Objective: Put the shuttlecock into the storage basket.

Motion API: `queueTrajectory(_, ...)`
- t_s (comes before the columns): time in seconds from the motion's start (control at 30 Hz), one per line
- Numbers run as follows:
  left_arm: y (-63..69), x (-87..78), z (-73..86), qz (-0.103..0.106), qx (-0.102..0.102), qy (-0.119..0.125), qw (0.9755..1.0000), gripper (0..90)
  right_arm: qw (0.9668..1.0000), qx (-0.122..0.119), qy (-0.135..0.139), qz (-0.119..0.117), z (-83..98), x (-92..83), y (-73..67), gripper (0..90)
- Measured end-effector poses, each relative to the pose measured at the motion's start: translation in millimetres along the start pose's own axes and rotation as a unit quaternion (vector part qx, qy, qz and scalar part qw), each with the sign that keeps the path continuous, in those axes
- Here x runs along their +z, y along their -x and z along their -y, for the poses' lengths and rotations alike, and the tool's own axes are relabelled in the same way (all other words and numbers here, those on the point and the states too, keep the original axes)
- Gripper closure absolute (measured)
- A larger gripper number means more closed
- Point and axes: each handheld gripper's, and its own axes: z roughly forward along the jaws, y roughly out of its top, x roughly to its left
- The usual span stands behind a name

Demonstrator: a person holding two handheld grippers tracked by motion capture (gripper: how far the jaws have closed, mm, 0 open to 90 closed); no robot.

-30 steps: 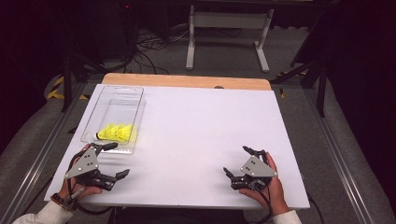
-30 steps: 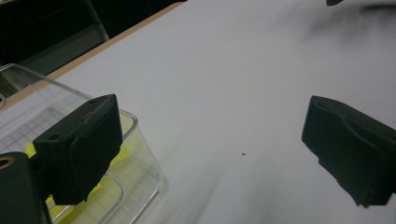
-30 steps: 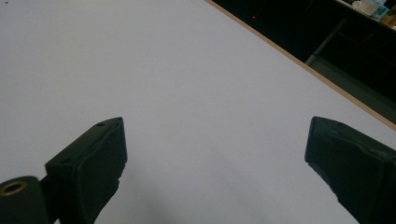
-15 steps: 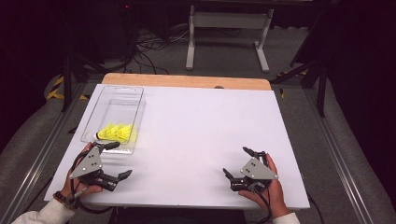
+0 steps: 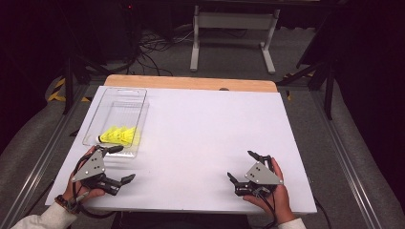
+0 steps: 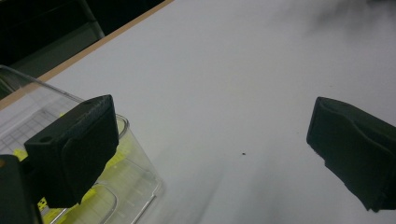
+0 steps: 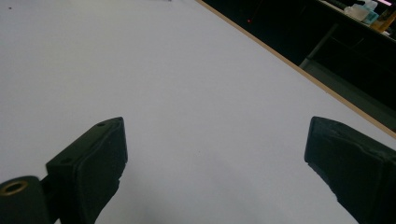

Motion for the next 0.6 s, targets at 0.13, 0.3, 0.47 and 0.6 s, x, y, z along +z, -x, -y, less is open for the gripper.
queueTrajectory(0.13, -1.4, 0.5, 0.9, 0.000, -0.002, -0.002, 1.0000, 3.3, 1.0000, 0.001, -0.003, 0.002, 0.1, 0.5, 0.3, 7.1)
queueTrajectory(0.3, -3.8, 1.7, 1.6, 0.002, -0.008, -0.002, 1.0000, 3.5, 1.0000, 0.004, -0.004, 0.004, 0.5, 1.5, 1.2, 7.1)
queueTrajectory(0.47, -5.6, 3.6, 2.2, 0.001, -0.009, -0.004, 0.9999, 3.7, 0.9999, 0.008, -0.004, 0.006, 1.6, 2.1, 3.6, 7.1)
queueTrajectory(0.6, -6.1, 3.9, 2.3, 0.000, -0.011, -0.008, 0.9999, 3.7, 0.9999, 0.012, -0.006, 0.003, 3.0, 3.8, 4.4, 7.1)
